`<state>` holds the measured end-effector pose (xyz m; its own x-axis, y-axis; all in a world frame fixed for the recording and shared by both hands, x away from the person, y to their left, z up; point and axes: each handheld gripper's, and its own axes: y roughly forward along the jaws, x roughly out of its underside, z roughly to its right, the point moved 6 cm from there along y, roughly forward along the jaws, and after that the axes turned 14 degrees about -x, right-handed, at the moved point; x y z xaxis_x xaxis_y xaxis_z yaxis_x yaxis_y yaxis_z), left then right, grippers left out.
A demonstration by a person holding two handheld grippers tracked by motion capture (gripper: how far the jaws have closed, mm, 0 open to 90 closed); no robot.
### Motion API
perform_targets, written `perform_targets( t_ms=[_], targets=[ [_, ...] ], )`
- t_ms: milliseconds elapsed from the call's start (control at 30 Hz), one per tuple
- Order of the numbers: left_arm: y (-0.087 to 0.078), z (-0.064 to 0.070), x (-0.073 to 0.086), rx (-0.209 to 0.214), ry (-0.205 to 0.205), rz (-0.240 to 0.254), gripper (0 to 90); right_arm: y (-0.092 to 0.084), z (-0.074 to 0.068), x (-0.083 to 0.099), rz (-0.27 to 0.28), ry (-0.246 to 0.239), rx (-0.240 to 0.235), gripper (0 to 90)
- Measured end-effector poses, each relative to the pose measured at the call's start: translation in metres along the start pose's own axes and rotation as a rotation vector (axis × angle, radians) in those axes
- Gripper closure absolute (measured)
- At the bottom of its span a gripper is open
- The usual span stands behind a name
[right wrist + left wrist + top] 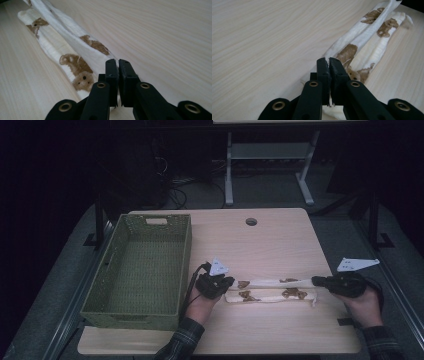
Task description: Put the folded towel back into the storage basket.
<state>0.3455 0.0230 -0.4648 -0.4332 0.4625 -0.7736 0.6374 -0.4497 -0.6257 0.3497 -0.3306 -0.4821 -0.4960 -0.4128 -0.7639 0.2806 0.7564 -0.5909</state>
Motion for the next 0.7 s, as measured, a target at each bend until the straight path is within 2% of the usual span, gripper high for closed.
perform_targets(
  t_ms=[300,467,567,700],
  targets=[
    [-0.002,0.009,0.010,0.024,0.009,-0.031,86.7,0.000,-0.009,0.010,-0.021,-0.008,-0.009,85.4],
    [-0.002,0.015,0.015,0.032,0.018,-0.053,85.1,0.000,-0.011,0.015,-0.034,0.004,-0.021,83.5],
    [-0.007,0.017,0.015,0.043,0.016,-0.047,79.5,-0.002,-0.014,0.017,-0.032,0.008,-0.032,75.0],
    [-0.015,0.020,0.007,0.053,0.009,-0.014,78.2,-0.011,-0.021,0.014,0.017,-0.007,-0.040,73.5]
  ],
)
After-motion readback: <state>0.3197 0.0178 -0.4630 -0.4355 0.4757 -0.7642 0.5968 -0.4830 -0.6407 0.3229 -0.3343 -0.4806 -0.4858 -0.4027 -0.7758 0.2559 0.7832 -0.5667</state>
